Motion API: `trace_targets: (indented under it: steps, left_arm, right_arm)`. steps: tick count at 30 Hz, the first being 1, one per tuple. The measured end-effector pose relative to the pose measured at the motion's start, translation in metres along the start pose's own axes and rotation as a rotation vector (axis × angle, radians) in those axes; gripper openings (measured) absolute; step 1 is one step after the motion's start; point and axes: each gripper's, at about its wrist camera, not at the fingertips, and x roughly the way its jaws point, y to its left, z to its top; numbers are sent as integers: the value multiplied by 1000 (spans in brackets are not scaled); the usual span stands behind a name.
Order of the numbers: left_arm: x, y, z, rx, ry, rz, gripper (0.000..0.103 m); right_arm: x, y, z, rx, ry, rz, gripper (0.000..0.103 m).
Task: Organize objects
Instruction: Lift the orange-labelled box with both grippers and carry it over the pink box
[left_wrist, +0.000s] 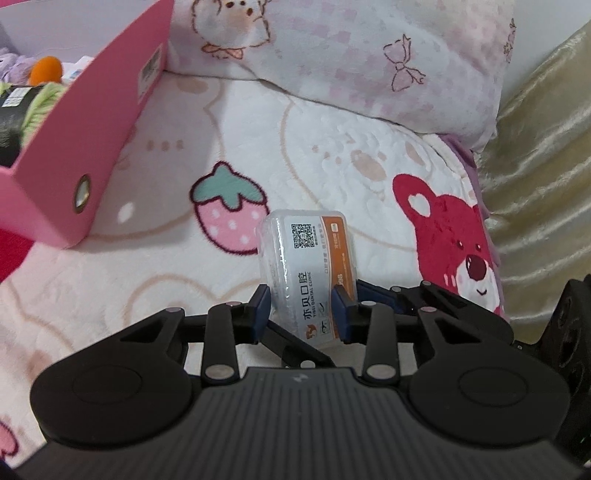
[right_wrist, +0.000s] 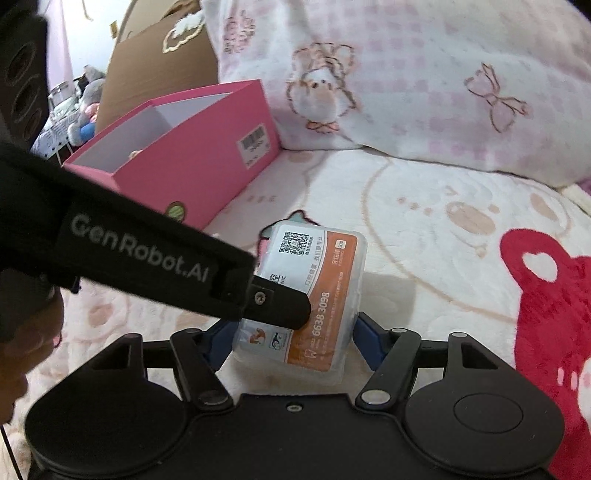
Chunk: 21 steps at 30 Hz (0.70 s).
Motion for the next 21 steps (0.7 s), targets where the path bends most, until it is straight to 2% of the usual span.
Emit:
trace_targets:
  steps: [10,21]
  left_arm:
    - [-26,9,-11,1,28,43,34]
    - [-54,13,-21,6,54,12,34]
  right_arm:
    - [-10,26,-4,-39,3,36,72]
    - [-37,50,-12,-50,-21,29,71]
